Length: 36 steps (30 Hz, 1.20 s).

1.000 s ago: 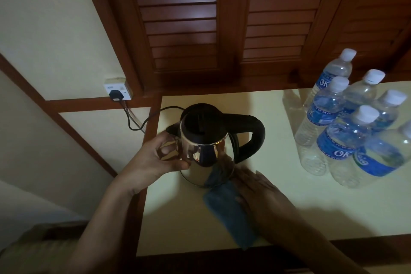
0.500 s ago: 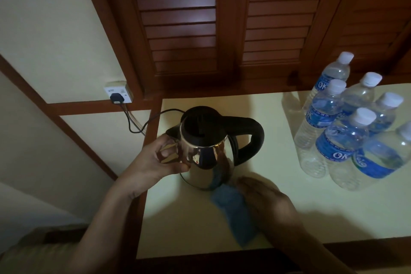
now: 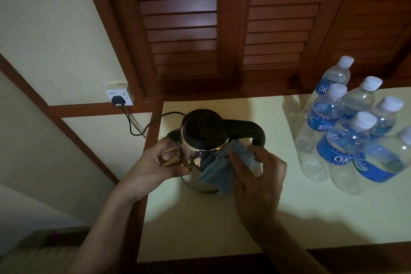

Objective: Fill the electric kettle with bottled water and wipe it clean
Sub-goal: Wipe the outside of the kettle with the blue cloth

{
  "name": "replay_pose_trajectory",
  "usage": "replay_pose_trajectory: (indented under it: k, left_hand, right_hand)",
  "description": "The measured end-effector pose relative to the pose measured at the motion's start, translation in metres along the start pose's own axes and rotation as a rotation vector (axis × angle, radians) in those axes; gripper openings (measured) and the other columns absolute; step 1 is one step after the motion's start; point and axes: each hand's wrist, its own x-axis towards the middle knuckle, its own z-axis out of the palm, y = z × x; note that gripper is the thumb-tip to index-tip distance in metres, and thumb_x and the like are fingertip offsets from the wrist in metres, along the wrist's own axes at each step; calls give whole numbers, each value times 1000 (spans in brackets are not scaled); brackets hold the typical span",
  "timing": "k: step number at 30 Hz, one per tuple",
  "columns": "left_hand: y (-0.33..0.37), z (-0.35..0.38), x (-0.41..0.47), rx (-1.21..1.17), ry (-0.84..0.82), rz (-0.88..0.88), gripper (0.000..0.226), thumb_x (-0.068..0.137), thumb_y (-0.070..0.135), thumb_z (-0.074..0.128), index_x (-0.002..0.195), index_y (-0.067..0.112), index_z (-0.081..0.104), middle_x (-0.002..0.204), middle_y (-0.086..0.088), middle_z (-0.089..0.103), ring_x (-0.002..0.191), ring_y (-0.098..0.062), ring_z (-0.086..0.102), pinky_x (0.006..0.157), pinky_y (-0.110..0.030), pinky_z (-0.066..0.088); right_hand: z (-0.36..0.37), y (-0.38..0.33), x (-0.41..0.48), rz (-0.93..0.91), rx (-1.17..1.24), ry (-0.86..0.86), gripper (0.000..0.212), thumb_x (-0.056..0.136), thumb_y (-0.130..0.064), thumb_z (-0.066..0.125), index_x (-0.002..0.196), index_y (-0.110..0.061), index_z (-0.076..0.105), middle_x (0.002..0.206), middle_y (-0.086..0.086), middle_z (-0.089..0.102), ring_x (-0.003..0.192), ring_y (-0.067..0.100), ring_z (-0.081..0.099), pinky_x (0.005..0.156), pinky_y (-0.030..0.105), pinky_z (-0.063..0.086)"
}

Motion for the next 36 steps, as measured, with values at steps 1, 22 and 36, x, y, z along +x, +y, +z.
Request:
replay_pose_trajectory:
  k: [1,22,36]
  left_hand:
    - [0,0,0,2,0,3,49,76,-2,78,114,23,62,107,5,75,111,-9,66,91,-25,50]
    - [-4,-2,2,19,11,-46,53,70,10,84,116,25,63,106,10,74,112,-9,66,105,-45,47]
    - [-8,-5,5,-51,-38,-62,52,70,5,83,116,17,62,122,-1,71,120,-10,62,104,-41,49]
  right_hand:
    - [3,-6,-2,18,18,1,18,94,-25,68,99,-42,69,96,-19,71,88,3,69,72,20,59]
    - [27,-15,-65,325,246,-353,69,102,-45,29,148,-56,-21,167,-15,-14,154,4,-2,120,15,18]
    - [24,-26,-48,-35,-40,-279,71,104,-34,34,160,-28,-7,169,4,-9,155,26,1,117,37,25]
